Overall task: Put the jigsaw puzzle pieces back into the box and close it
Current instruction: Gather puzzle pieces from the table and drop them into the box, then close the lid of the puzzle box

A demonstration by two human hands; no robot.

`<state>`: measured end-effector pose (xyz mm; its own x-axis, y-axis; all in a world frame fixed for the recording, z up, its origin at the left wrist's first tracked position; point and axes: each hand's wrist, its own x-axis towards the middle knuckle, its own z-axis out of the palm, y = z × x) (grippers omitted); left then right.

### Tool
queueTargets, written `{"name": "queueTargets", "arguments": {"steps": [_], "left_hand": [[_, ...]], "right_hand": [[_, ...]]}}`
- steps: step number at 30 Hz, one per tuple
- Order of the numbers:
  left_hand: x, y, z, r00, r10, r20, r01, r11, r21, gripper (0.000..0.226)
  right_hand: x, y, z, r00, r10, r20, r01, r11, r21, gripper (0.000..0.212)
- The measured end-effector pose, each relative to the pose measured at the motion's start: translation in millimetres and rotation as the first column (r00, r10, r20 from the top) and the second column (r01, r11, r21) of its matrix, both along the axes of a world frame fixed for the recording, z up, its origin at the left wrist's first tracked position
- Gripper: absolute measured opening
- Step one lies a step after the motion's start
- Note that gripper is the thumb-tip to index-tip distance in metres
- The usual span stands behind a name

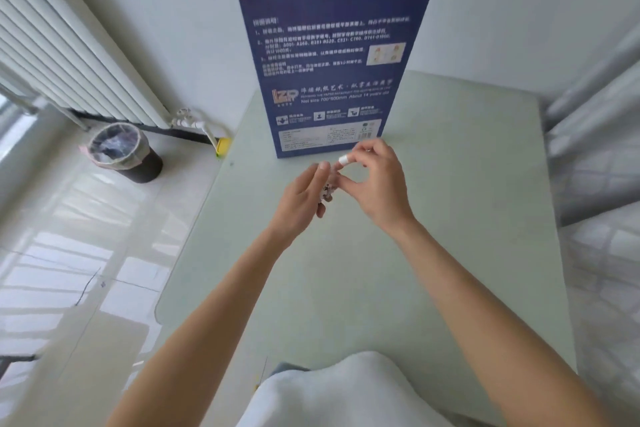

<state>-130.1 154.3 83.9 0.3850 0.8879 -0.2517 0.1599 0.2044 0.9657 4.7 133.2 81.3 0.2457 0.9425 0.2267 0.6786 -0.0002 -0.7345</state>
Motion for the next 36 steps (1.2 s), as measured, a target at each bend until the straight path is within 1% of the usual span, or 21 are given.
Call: {"name": "queueTargets", "arguments": {"steps": [2, 4, 6, 7, 9, 12, 14, 16, 18, 20, 21, 23, 28, 30, 32, 34, 36], "left_hand": [[7, 32, 26, 0.999, -0.015, -0.028, 0.019, 0.992, 0.124, 0.028], [13, 64, 48, 1.0, -0.014, -0.02, 0.018, 0.985, 0.17, 0.027], [18, 95, 71, 1.0, -0.014, 0.003, 0.013, 0.978, 0.209, 0.027], [21, 112, 83, 1.0, -0.002, -0.009, 0.004, 0.967, 0.256, 0.027], [25, 146, 106, 0.995, 0.047, -0.085, -0.008, 0.913, 0.409, 0.026], [34, 196, 136, 0.978, 0.07, -0.197, 0.081, 0.742, 0.666, 0.024], [39, 221, 142, 0.944, 0.102, -0.313, 0.194, 0.595, 0.78, 0.023], [42, 240, 140, 0.901, 0.115, -0.417, 0.326, 0.455, 0.829, 0.023], [44, 250, 137, 0.862, 0.064, -0.503, 0.456, 0.334, 0.825, 0.022], [45, 255, 135, 0.83, 0.031, -0.557, 0.53, 0.268, 0.805, 0.021], [45, 256, 134, 0.824, 0.02, -0.567, 0.543, 0.262, 0.798, 0.021], [46, 256, 133, 0.816, -0.002, -0.578, 0.555, 0.281, 0.783, 0.02], [45, 255, 135, 0.837, 0.004, -0.547, 0.504, 0.38, 0.775, 0.025], [44, 255, 136, 0.848, -0.001, -0.529, 0.485, 0.403, 0.776, 0.026], [42, 255, 136, 0.857, 0.016, -0.516, 0.467, 0.398, 0.789, 0.02], [39, 256, 135, 0.864, 0.049, -0.5, 0.448, 0.375, 0.811, 0.01], [36, 255, 134, 0.865, 0.076, -0.496, 0.437, 0.37, 0.82, 0.011]], "right_hand": [[9, 32, 30, 0.999, 0.008, -0.048, -0.005, 0.998, 0.069, 0.027], [16, 60, 58, 0.998, 0.028, -0.062, -0.02, 0.992, 0.127, 0.03], [26, 82, 82, 0.998, 0.044, -0.039, -0.036, 0.982, 0.188, 0.032], [34, 94, 93, 0.999, 0.034, -0.014, -0.03, 0.973, 0.23, 0.032], [54, 116, 107, 0.997, -0.011, 0.081, -0.014, 0.952, 0.306, 0.03], [85, 148, 118, 0.95, -0.067, 0.303, -0.037, 0.944, 0.327, 0.023], [96, 163, 116, 0.921, -0.055, 0.386, -0.069, 0.951, 0.301, 0.021], [100, 172, 113, 0.91, -0.034, 0.412, -0.085, 0.96, 0.268, 0.017], [103, 178, 109, 0.907, -0.038, 0.419, -0.076, 0.965, 0.252, 0.014], [104, 180, 106, 0.903, -0.043, 0.428, -0.073, 0.965, 0.251, 0.015], [104, 181, 105, 0.901, -0.04, 0.431, -0.077, 0.965, 0.251, 0.016], [104, 180, 104, 0.9, -0.042, 0.434, -0.077, 0.964, 0.254, 0.017], [104, 179, 102, 0.9, -0.051, 0.433, -0.071, 0.963, 0.26, 0.019], [105, 179, 102, 0.901, -0.051, 0.43, -0.07, 0.963, 0.262, 0.02], [105, 179, 103, 0.903, -0.055, 0.426, -0.07, 0.96, 0.272, 0.019], [105, 179, 103, 0.902, -0.055, 0.429, -0.074, 0.958, 0.277, 0.019], [105, 180, 104, 0.9, -0.058, 0.432, -0.075, 0.956, 0.285, 0.019]]}}
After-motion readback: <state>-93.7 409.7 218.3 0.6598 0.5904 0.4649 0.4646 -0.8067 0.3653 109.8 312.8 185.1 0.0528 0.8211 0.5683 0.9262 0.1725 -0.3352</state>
